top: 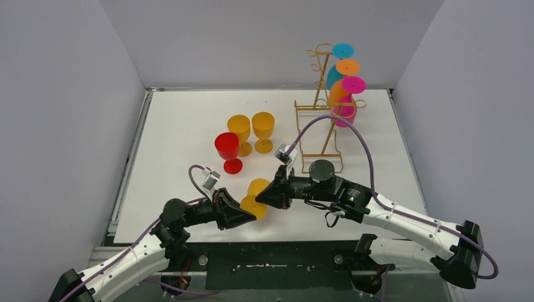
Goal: Take the wine glass off the wine glass rack
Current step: Place the wine glass at the center of the board.
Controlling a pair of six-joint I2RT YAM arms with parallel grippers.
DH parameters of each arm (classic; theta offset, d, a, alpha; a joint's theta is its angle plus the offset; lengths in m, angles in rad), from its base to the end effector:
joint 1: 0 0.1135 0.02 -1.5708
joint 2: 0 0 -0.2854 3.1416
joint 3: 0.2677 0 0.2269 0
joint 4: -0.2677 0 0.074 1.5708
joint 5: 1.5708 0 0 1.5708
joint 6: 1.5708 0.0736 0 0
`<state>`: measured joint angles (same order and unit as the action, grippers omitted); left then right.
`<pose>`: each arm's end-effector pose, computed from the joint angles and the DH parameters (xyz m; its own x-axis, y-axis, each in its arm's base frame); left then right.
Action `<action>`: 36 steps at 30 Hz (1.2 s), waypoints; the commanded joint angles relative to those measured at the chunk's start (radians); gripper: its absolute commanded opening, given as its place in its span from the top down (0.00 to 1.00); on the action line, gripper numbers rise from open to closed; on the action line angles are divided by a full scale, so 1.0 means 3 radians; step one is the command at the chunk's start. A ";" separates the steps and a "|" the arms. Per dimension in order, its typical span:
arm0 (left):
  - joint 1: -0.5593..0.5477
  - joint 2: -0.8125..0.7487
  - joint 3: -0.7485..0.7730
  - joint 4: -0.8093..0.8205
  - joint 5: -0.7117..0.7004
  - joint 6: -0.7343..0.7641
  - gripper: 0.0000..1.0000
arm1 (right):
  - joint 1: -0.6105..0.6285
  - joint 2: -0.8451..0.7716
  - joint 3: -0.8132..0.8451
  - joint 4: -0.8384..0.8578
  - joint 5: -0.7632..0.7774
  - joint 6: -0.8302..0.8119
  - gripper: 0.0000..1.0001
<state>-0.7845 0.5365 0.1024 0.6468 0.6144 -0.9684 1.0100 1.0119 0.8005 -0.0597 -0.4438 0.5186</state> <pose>0.0617 -0.1216 0.2501 -0.7196 -0.2330 -0.6541 0.6762 -0.0208 -0.7365 0.0959 0.2120 0.3306 -0.6118 -0.1325 -0.7798 -0.7847 0.2253 0.5774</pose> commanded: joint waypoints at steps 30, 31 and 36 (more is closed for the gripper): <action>-0.0018 -0.0055 0.0806 -0.1015 0.0202 0.0853 0.74 | 0.0203 -0.0248 -0.0449 0.0584 -0.0177 -0.0736 1.00; -0.0018 -0.0055 0.0813 -0.1019 0.0274 0.0885 0.74 | 0.0203 -0.0288 -0.0493 0.0672 -0.0178 -0.0733 1.00; -0.0018 -0.0045 0.0890 -0.1375 0.0413 0.1154 0.71 | 0.0203 -0.0460 -0.0597 0.0913 -0.0116 -0.0719 1.00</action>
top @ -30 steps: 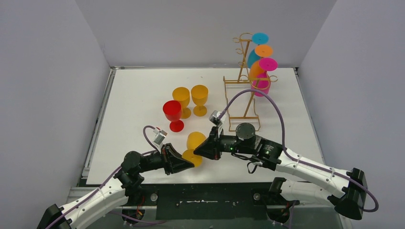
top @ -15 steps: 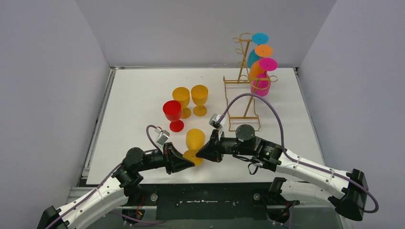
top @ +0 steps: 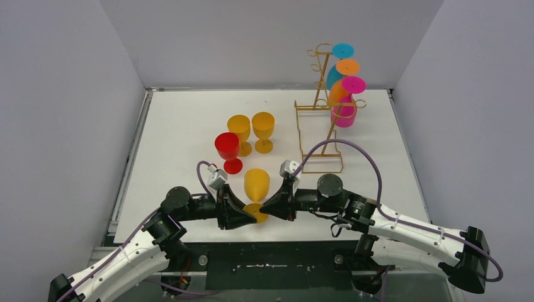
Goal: Take the wine glass off the wine glass rack
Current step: Place the wine glass at the center of the board.
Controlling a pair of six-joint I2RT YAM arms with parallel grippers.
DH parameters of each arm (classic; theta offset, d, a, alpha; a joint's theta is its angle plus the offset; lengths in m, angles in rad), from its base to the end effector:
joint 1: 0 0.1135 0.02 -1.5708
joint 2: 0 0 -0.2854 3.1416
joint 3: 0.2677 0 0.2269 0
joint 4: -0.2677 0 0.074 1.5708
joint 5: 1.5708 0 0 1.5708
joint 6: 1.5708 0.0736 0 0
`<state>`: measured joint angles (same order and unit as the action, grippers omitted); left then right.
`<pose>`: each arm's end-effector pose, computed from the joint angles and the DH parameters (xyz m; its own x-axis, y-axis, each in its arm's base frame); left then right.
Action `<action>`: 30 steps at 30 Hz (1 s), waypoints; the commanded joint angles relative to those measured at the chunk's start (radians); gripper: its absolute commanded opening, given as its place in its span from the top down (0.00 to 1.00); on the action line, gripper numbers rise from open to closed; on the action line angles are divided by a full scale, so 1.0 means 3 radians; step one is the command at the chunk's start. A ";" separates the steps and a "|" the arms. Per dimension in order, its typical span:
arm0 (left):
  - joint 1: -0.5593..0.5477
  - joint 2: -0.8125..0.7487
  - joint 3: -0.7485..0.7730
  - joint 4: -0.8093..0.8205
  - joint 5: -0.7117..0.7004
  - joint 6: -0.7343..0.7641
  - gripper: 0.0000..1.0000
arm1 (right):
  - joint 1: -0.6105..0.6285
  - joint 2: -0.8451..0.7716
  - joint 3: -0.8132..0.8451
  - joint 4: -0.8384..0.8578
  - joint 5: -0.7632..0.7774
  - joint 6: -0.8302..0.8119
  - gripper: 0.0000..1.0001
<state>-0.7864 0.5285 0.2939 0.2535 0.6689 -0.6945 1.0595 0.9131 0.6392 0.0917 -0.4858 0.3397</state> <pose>0.0610 -0.1257 0.2674 -0.6254 -0.0841 -0.7757 0.7717 0.0800 -0.6309 0.0724 0.1993 0.3128 -0.4154 -0.1382 -0.8991 -0.9094 0.0831 0.4075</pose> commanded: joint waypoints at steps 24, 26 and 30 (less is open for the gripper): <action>-0.0035 0.0137 0.0100 0.0298 0.0235 0.0505 0.93 | 0.0042 -0.0119 -0.0111 0.0708 0.0010 0.0156 1.00; -0.0036 0.0084 0.0088 0.0205 0.0084 0.0596 0.93 | 0.0044 -0.0118 -0.0084 0.0677 0.0004 0.0133 1.00; -0.0035 -0.0048 -0.0058 0.0404 0.0076 0.0653 0.94 | 0.0042 -0.0116 -0.0087 0.0646 -0.0003 0.0140 1.00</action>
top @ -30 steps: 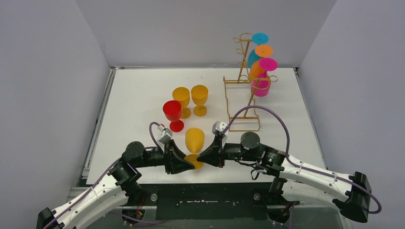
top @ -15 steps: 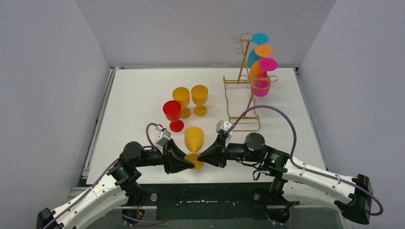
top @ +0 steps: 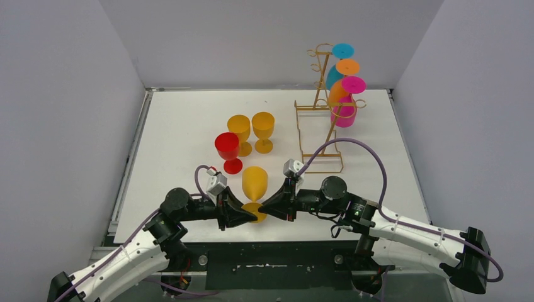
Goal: Take the wine glass off the wine glass rack
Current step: Place the wine glass at the center of the board.
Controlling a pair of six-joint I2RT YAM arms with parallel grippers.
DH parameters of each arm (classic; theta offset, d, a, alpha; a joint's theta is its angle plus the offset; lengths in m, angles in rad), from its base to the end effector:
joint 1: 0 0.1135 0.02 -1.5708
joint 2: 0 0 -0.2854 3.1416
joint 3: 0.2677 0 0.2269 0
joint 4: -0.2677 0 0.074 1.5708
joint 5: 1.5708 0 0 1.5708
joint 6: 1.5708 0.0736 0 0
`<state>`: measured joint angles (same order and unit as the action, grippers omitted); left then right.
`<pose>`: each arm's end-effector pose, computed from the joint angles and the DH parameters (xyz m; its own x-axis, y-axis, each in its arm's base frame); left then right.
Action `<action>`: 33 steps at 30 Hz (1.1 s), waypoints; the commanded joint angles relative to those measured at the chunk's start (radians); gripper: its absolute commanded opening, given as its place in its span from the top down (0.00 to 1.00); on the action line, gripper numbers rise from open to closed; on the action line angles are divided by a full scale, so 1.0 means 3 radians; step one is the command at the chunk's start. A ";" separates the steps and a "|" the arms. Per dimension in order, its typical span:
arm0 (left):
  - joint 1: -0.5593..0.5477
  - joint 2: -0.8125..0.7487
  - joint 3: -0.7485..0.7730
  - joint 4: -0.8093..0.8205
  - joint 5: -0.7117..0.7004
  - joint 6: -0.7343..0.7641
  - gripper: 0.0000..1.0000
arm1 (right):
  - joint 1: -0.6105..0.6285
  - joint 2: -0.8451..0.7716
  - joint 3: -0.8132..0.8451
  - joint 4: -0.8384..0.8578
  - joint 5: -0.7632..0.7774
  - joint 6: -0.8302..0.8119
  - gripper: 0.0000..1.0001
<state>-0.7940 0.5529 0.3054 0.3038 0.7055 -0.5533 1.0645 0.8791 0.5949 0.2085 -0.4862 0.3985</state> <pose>0.0598 -0.1289 0.2753 -0.4902 -0.0720 -0.8686 0.8688 0.0401 -0.4936 0.0686 0.1946 0.3190 -0.4215 -0.0527 -0.9053 -0.9066 0.0453 0.4195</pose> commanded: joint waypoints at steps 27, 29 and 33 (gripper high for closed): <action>-0.0011 -0.0622 -0.0151 -0.0292 0.0345 0.1952 1.00 | -0.0191 0.0290 0.1592 -0.1865 0.1377 0.0180 0.19; -0.0009 -0.0580 -0.0132 -0.0294 0.0419 0.2085 1.00 | -0.0340 0.0431 0.1752 -0.2009 0.1052 0.0170 0.18; -0.0010 -0.0436 -0.0067 -0.0327 0.0558 0.2265 1.00 | -0.0839 0.0707 0.1911 -0.2093 0.0171 0.0221 0.18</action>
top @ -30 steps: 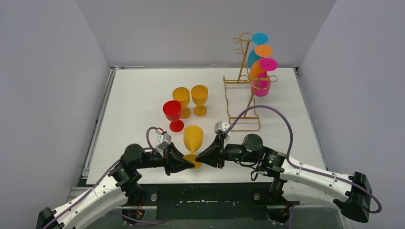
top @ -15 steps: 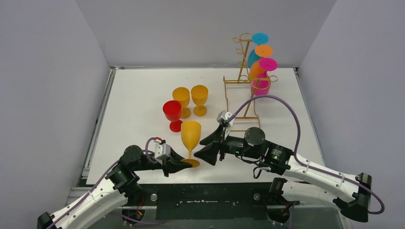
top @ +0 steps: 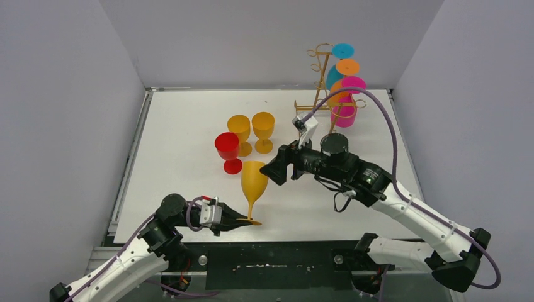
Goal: Take the wine glass off the wine glass rack
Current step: Place the wine glass at the center of the board.
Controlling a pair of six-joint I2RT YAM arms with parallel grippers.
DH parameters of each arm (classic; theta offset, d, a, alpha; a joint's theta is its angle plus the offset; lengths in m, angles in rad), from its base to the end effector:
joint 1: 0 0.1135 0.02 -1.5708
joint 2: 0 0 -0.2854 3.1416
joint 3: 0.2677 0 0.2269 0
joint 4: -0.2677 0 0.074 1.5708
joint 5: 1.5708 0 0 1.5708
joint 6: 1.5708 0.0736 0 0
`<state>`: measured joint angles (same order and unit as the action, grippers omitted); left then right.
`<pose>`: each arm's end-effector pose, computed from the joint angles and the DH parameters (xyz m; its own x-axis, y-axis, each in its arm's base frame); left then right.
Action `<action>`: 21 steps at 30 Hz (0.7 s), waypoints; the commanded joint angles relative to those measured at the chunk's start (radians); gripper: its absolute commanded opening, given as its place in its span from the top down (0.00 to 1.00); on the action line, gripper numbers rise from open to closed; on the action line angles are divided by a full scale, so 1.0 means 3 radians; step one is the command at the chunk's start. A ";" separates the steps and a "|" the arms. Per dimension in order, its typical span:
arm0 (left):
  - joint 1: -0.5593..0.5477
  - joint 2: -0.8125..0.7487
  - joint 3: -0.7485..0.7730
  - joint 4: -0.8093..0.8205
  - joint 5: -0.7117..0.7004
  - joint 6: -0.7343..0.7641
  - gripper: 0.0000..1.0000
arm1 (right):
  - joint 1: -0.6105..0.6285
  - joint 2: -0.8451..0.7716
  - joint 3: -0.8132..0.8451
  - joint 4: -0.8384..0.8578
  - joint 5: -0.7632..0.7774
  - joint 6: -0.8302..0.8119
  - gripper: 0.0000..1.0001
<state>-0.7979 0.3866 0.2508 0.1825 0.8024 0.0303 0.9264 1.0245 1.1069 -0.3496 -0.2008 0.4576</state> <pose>0.0358 -0.1126 0.2568 0.0629 -0.0343 -0.9974 0.9976 -0.0279 0.0638 0.1239 0.1893 0.3966 -0.5395 0.0028 -0.8420 -0.7364 0.4834 0.4734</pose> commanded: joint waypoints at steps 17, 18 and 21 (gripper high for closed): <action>0.0031 0.0184 0.0175 0.0096 0.0733 0.0449 1.00 | -0.0608 0.0975 0.0863 -0.0707 -0.1842 -0.0361 0.27; 0.0037 0.0160 0.0167 0.0129 0.0735 0.0426 1.00 | -0.0611 0.0989 0.0881 -0.0730 -0.1869 -0.0372 0.28; 0.0055 0.0110 0.0158 0.0170 0.0742 0.0397 1.00 | -0.0624 0.1056 0.0978 -0.0890 -0.1980 -0.0362 0.29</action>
<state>-0.7921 0.4404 0.2611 0.1684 0.9844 0.1608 0.7456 1.3231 1.3281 -0.5674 -0.7307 0.3660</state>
